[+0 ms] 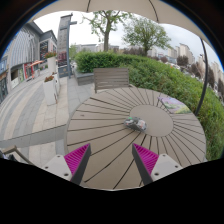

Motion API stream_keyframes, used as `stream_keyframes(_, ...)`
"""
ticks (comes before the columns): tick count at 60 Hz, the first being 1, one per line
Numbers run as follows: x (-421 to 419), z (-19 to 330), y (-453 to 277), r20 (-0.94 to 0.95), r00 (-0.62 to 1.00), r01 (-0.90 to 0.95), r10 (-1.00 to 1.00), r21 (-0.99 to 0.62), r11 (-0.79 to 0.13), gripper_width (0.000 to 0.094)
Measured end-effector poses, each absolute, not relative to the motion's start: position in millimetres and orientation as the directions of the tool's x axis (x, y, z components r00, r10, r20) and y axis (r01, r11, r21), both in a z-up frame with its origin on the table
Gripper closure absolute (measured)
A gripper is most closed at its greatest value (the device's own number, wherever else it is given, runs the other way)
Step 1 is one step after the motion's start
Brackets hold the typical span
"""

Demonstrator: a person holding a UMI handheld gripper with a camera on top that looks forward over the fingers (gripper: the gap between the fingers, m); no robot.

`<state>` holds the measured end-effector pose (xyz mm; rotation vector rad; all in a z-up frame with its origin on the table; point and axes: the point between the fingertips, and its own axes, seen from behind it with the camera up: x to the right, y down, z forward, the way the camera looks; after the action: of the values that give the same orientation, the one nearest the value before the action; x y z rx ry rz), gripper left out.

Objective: Arrange mouse

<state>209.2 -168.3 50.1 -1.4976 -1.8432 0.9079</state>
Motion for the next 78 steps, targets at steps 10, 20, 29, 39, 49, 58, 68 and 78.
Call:
stream_keyframes(10,176.4,30.1,-92.9,0.033,-0.057,0.584,0.998,-0.809,0.060,0.0072)
stream_keyframes(20,141.1,18.6,-63.6,0.043,-0.016,0.548,0.999,-0.835,0.044,0.0075)
stream_keyframes(29,102.1,8.1,-59.5,0.037,-0.030,0.524,0.999,-0.850,0.047,0.0075)
stream_keyframes(39,67.2,-8.4,-65.0,0.033,-0.052,0.532,0.998,-0.845,0.055,0.0082)
stream_keyframes(49,33.5,-8.7,-63.5,0.004,-0.040,0.538,0.999,-0.843,0.025,0.0084)
stream_keyframes(58,9.8,-10.7,-54.2,0.008,-0.019,0.560,1.000,-0.828,0.018,0.0085)
stream_keyframes(68,-7.9,-10.6,-38.4,0.038,0.005,0.576,0.999,-0.817,0.028,0.0084)
stream_keyframes(78,-12.6,-15.8,-32.6,0.027,0.007,0.606,1.000,-0.795,0.017,0.0081)
